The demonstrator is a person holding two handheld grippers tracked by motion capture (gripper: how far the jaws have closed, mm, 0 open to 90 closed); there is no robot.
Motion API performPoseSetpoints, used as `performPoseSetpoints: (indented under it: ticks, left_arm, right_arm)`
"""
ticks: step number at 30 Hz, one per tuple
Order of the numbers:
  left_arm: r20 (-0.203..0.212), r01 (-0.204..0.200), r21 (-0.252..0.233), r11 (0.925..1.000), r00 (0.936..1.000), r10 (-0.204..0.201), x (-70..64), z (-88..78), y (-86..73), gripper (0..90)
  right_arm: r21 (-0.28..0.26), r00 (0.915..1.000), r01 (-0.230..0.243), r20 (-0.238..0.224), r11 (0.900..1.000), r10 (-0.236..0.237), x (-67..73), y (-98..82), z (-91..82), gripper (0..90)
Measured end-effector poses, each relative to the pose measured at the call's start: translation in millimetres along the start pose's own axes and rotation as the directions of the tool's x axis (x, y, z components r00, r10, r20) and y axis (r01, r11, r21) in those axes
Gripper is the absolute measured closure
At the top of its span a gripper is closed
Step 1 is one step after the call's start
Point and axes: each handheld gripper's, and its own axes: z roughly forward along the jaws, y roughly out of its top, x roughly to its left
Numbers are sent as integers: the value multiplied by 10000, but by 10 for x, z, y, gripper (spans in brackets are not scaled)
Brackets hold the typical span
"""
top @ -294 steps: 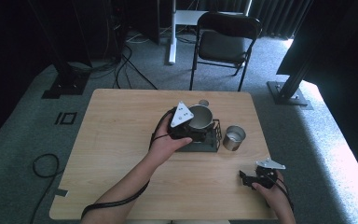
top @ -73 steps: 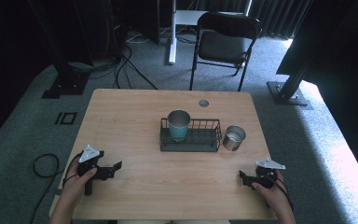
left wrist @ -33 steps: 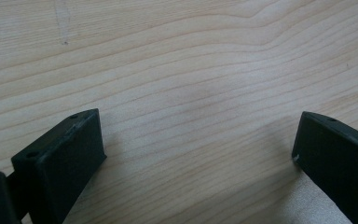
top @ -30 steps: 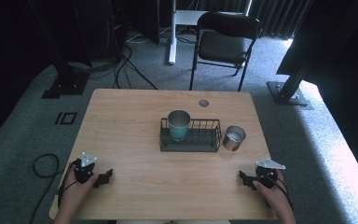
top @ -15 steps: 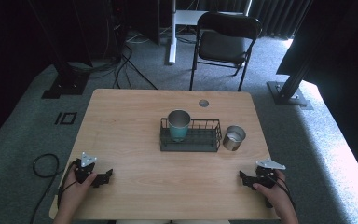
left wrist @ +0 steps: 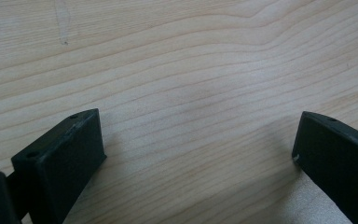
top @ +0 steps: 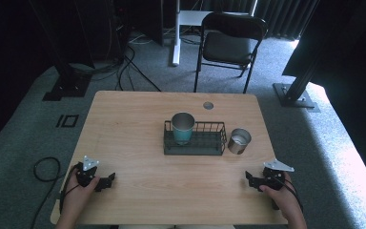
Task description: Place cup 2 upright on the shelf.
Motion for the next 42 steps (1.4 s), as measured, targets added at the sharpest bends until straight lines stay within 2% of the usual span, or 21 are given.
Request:
performPoseSetpoints:
  ticks: [18,23,25,32,42]
  left_arm:
    - [-2,3,-9,10000,10000,-3,-1,1,0,26]
    - [-2,2,-9,10000,10000,-2,-1,1,0,26]
    - [-2,2,-7,10000,10000,-2,-1,0,0,26]
    - [-3,1,-6,10000,10000,-1,-1,0,0,26]
    - [4,11,-7,10000,10000,-11,-1,0,0,26]
  right_arm:
    - [-861,9992,-397,-62,9955,393,-29,236,107,112]
    - [-1377,9989,-409,-279,9896,374,-23,323,137,113]
    - [-1647,9988,-467,-235,9852,434,-21,390,147,136]
    - [-1763,9995,-271,-224,9840,235,10,494,194,135]
    - [-2109,9982,-483,-449,9763,397,50,609,312,116]
